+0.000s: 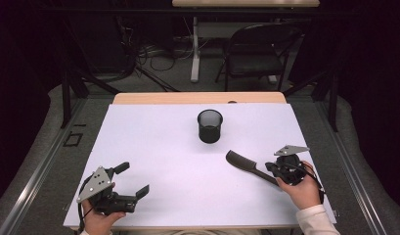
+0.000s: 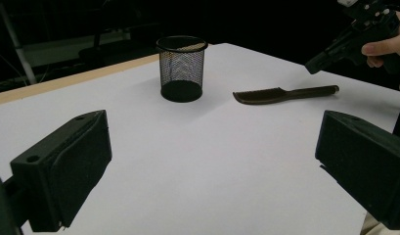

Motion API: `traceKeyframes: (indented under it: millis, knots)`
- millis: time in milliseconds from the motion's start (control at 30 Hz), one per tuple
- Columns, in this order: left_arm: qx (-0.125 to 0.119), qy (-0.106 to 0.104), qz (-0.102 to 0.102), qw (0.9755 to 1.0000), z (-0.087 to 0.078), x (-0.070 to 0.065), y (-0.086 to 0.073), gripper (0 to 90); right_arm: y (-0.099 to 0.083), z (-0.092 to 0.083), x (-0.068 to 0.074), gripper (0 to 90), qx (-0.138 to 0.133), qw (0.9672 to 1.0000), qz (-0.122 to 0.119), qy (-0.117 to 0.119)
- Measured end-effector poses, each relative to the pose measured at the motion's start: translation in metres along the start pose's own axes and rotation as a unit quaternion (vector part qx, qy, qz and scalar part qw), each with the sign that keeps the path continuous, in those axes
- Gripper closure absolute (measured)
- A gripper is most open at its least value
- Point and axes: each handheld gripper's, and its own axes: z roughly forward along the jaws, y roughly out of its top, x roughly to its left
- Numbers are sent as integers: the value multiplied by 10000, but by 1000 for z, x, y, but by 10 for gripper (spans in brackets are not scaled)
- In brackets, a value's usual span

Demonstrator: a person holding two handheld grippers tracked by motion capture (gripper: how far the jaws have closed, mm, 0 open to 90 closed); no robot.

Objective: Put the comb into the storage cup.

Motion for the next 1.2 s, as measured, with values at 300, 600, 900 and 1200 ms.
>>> traceKeyframes:
  millis: [300,600,900,1200]
  knots:
    - [17,43,-14,10000,-1,1,0,3,-6,2,-6,900,-47,9999,135,-74]
    - [48,22,-6,10000,1,2,-1,3,-12,8,-13,900,82,9996,233,-100]
    - [66,-5,-42,10000,2,3,-2,3,-17,15,-16,900,165,9994,289,-122]
    - [87,7,-55,9999,3,3,-3,3,-21,18,-19,900,245,9991,296,-152]
